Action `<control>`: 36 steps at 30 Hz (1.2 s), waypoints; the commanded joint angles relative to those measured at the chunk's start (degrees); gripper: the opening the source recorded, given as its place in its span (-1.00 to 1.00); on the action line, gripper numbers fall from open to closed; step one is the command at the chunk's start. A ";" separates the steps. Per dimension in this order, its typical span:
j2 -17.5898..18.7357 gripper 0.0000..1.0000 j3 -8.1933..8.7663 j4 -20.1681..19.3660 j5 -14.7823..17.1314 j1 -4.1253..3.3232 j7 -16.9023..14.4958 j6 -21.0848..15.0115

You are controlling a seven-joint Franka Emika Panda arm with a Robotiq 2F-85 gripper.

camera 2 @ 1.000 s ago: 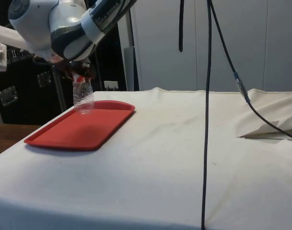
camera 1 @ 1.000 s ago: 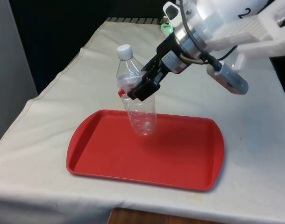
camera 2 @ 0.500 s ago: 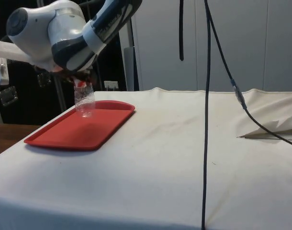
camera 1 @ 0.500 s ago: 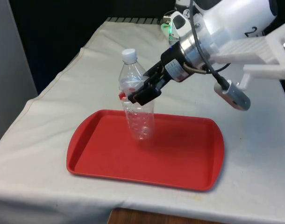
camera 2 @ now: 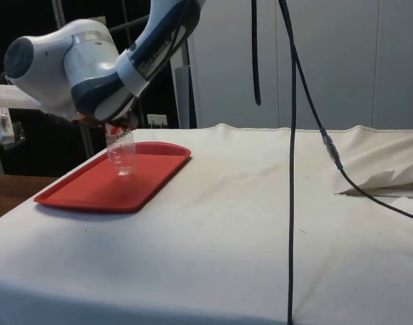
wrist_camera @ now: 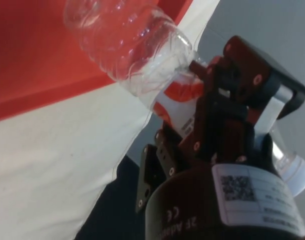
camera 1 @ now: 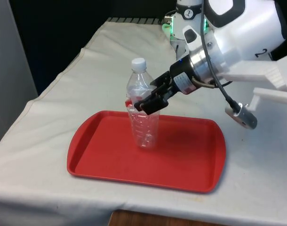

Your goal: Place the bottle upright on the tray.

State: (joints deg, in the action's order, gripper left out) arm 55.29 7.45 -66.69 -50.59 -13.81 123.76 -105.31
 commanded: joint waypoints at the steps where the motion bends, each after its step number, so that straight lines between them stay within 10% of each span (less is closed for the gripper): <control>1: 0.40 -0.71 0.00 0.46 0.06 -0.11 0.34 0.34; 36: 1.60 -0.71 -1.15 1.20 0.11 0.74 0.00 0.34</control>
State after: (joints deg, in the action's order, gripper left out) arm 56.55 6.53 -66.06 -50.88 -13.35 123.99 -104.74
